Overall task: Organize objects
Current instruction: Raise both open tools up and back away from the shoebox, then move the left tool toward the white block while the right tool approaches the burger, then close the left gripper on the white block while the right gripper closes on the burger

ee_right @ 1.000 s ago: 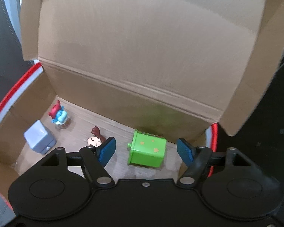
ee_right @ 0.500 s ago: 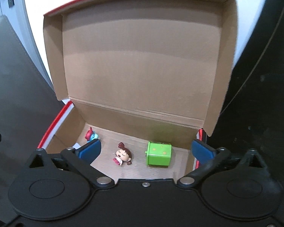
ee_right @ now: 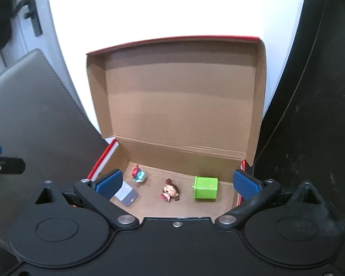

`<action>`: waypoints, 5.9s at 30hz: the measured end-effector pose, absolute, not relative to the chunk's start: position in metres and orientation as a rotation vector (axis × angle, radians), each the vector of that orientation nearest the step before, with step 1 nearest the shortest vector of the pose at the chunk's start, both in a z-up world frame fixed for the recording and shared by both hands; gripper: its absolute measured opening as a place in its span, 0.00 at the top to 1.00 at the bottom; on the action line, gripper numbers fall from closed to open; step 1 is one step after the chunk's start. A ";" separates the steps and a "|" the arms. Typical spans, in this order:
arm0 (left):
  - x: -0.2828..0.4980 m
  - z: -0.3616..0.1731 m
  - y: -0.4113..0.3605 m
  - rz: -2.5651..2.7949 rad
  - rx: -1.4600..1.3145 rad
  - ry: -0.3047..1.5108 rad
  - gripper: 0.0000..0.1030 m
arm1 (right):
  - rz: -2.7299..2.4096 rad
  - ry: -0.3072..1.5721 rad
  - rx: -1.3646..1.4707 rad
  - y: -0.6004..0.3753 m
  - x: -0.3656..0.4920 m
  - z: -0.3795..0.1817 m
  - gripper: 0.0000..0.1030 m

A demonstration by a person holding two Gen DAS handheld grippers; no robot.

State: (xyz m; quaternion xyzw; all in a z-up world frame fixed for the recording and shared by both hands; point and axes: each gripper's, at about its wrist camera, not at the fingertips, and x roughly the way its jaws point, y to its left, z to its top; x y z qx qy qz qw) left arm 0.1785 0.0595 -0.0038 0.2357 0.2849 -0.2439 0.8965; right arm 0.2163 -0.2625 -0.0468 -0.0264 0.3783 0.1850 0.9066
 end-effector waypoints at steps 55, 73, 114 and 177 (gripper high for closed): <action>-0.005 0.007 0.203 -0.683 0.441 0.549 0.00 | 0.286 0.744 0.061 -0.301 -0.025 0.048 0.00; 0.005 -0.011 0.219 -0.627 0.399 0.581 0.00 | 0.244 0.809 0.103 -0.313 -0.034 0.022 0.00; 0.109 -0.108 0.142 -0.499 0.376 0.811 0.01 | 0.278 0.888 0.093 -0.296 0.058 -0.084 0.18; 0.197 -0.239 0.091 -0.382 0.427 1.054 0.34 | 0.174 0.933 -0.053 -0.266 0.120 -0.224 0.42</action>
